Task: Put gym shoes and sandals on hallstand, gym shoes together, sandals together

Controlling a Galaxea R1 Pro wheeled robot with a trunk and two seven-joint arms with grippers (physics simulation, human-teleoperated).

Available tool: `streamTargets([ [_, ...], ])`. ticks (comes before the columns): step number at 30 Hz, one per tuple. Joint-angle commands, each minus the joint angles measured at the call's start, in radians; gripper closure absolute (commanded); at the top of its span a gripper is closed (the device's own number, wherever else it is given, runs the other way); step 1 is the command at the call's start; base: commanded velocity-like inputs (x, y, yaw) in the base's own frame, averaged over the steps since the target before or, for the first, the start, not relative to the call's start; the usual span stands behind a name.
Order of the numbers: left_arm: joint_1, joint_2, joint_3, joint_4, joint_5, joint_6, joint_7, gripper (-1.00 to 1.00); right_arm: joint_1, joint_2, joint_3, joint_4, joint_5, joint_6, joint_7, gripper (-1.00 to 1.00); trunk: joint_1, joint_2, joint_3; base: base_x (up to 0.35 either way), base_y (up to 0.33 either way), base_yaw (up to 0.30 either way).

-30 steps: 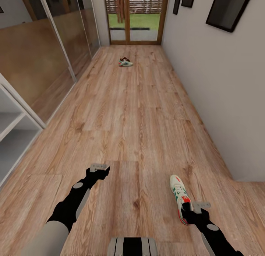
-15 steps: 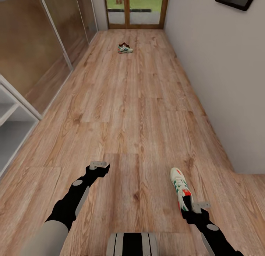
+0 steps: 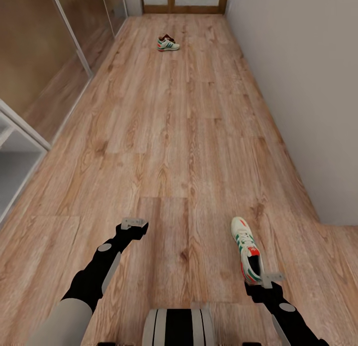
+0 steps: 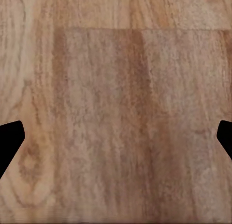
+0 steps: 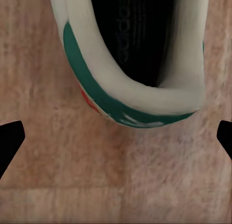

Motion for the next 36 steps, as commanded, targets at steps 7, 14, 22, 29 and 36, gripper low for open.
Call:
streamTargets([
  [7,0.001,0.0,0.0,-0.002,-0.003,0.004,-0.004,-1.0,0.0,0.0,-0.001,-0.003,0.0,0.006,0.0,-1.0,0.0,-0.001,-0.015,0.0,0.0,0.0],
  [14,0.003,0.0,0.003,-0.002,-0.003,-0.005,-0.004,-1.0,0.0,0.0,-0.002,-0.003,0.0,0.006,0.0,-1.0,0.0,-0.001,-0.019,0.0,0.0,0.0],
  [22,0.003,0.0,0.003,0.001,-0.004,-0.006,-0.005,-1.0,0.0,0.0,-0.004,-0.003,0.0,0.006,0.0,-1.0,0.0,-0.001,-0.019,0.077,0.0,0.0],
  [29,0.003,0.0,0.002,0.007,-0.004,-0.008,-0.006,-1.0,0.0,0.0,-0.004,-0.003,0.0,0.006,0.0,-1.0,0.0,-0.001,-0.019,0.184,0.0,0.0],
  [36,0.003,0.0,0.002,0.003,-0.004,-0.008,-0.007,-1.0,0.0,0.0,-0.004,-0.003,0.0,0.006,0.0,-1.0,0.0,-0.001,-0.019,0.031,0.0,0.0],
])
